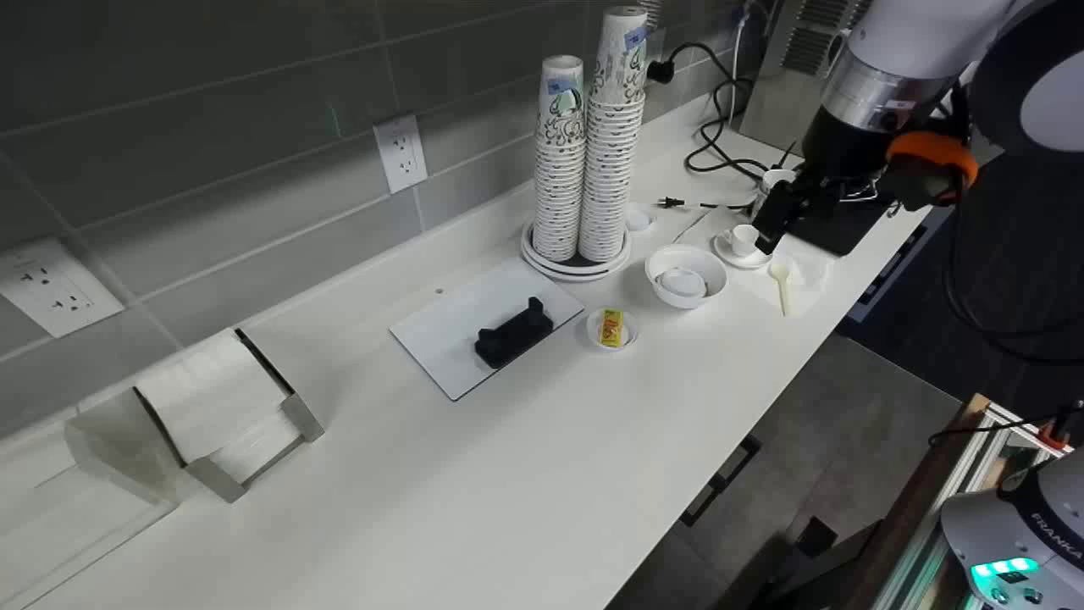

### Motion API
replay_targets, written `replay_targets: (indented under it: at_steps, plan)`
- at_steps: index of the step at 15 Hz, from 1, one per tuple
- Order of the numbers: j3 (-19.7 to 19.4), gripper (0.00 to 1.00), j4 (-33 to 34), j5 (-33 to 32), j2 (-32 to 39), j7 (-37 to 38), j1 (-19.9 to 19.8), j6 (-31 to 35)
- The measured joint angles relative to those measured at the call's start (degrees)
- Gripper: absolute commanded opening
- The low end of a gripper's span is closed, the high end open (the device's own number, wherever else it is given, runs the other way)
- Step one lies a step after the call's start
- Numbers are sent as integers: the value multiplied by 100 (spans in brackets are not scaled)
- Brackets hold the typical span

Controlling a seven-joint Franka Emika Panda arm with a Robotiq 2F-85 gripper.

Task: Move the bowl to the left

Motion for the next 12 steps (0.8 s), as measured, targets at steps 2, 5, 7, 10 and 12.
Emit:
replay_targets:
  at_steps: [2, 5, 7, 10, 12]
  plan:
    - [0, 100, 0, 0, 0, 0, 0, 0]
    - [0, 100, 0, 0, 0, 0, 0, 0]
    - [-11, 100, 0, 0, 0, 0, 10, 0]
    - [-88, 100, -52, -391, 0, 227, -120, 192]
    - [-268, 100, -237, -691, -2, 305, -331, 605]
